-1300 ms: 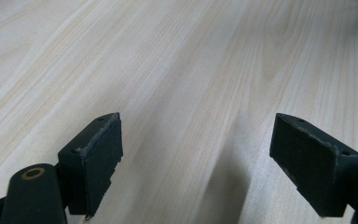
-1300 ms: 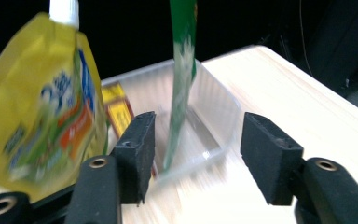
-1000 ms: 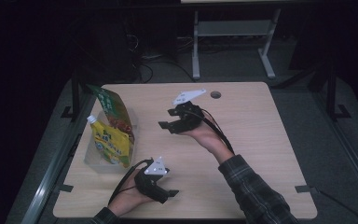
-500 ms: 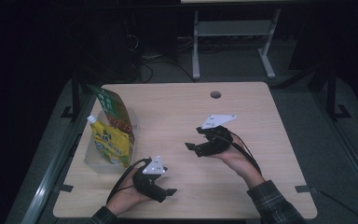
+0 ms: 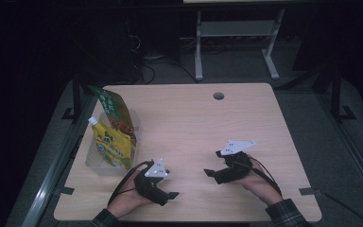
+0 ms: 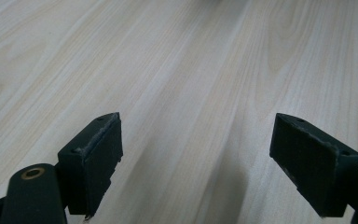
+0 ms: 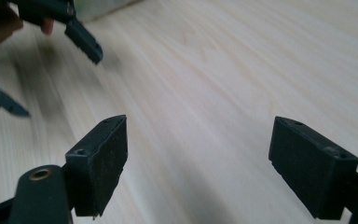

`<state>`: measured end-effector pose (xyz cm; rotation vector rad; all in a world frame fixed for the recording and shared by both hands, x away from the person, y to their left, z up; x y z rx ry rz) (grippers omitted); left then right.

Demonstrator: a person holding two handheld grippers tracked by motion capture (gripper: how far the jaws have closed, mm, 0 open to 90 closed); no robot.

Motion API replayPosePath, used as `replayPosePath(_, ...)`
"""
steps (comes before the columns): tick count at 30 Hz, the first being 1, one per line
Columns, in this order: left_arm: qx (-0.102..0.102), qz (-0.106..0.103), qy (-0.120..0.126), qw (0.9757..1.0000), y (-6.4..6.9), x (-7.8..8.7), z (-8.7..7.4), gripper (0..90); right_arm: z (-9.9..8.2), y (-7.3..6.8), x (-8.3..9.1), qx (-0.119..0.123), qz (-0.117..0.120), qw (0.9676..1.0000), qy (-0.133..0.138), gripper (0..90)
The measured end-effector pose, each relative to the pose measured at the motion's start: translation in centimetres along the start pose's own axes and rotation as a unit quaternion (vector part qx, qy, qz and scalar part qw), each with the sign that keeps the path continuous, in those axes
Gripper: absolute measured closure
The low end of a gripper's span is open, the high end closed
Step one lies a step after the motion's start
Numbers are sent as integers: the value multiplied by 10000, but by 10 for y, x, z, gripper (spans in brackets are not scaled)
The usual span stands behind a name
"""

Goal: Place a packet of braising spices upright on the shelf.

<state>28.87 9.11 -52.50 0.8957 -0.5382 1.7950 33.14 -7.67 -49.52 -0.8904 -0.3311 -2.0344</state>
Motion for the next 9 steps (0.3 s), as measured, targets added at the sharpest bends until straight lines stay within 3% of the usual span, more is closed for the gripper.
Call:
replayPosePath(4,36,-4,23,10000,1,-1,1,164,-13,0,0,-58,-43,10000,-65,181)
replayPosePath(9,15,-6,21,10000,1,-2,1,164,-12,3,2,-73,-113,9999,52,157)
Point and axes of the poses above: each handheld gripper's, and its own axes: x roughly backward along the jaws, z roughly out of its top, y roughly to its right, the point moved 10 cm from there along -x, roughly forward along the jaws, and after that the axes turned 5 degrees about -y, right-handed, at the moved point
